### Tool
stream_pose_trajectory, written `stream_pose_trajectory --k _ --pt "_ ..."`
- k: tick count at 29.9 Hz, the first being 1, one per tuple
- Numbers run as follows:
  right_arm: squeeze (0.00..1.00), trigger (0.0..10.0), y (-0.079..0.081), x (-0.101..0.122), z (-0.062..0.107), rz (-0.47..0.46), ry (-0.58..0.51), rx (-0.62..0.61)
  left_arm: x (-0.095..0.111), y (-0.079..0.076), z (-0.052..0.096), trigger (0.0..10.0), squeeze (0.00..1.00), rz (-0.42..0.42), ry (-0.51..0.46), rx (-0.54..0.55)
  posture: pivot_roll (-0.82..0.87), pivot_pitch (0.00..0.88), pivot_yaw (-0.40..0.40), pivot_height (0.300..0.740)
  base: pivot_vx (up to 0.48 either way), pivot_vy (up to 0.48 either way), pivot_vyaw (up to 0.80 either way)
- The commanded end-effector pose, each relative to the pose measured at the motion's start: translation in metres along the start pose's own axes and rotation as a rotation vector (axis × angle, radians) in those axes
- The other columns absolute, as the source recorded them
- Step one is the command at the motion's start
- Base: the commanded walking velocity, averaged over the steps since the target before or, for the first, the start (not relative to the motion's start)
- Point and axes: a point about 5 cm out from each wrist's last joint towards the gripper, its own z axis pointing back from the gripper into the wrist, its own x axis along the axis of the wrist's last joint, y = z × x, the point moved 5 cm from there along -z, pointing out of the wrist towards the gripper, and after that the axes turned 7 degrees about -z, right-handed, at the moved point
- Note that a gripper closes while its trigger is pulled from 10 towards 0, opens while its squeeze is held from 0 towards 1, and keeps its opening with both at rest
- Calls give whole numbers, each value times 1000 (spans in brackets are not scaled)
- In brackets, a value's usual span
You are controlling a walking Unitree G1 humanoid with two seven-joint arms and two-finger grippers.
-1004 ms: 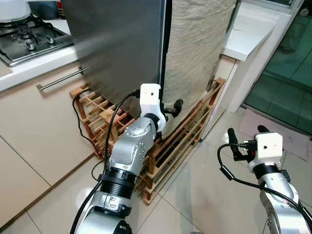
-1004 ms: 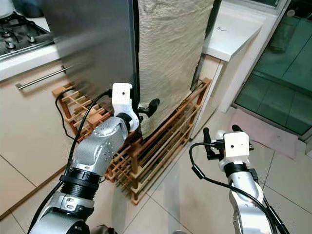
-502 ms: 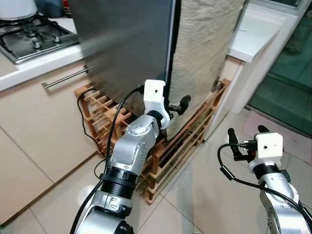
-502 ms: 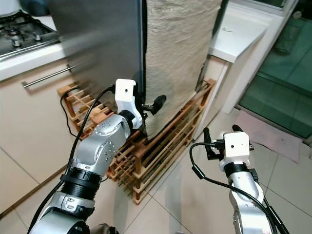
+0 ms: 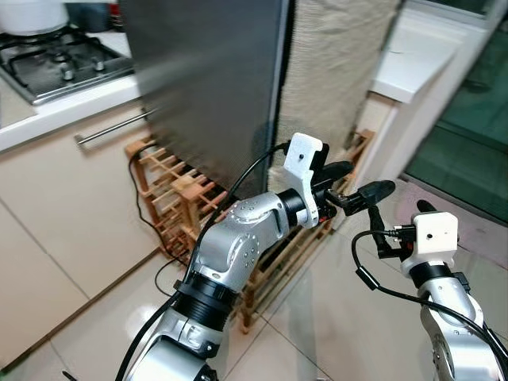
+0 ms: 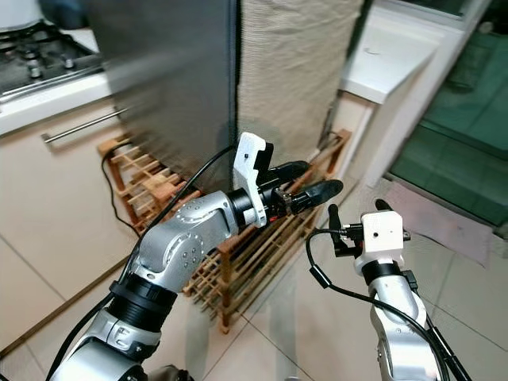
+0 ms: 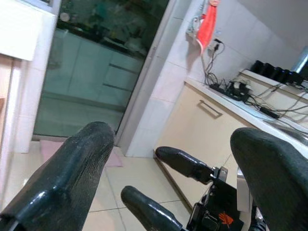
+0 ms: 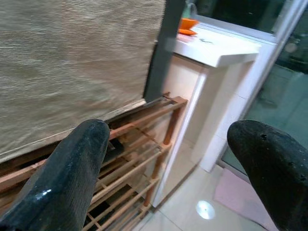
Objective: Restocking fridge
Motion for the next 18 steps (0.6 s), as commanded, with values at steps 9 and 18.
stream_pose_trajectory --k 9,18 --pt "0 10000 5 23 -12 -34 -76 -13 44 37 14 10000 0 -270 -126 340 -119 0 -20 711 0 0 0" --pt "0 10000 10 28 -12 -47 -104 -17 46 56 82 10000 0 -324 -209 564 -90 0 -19 711 0 0 0"
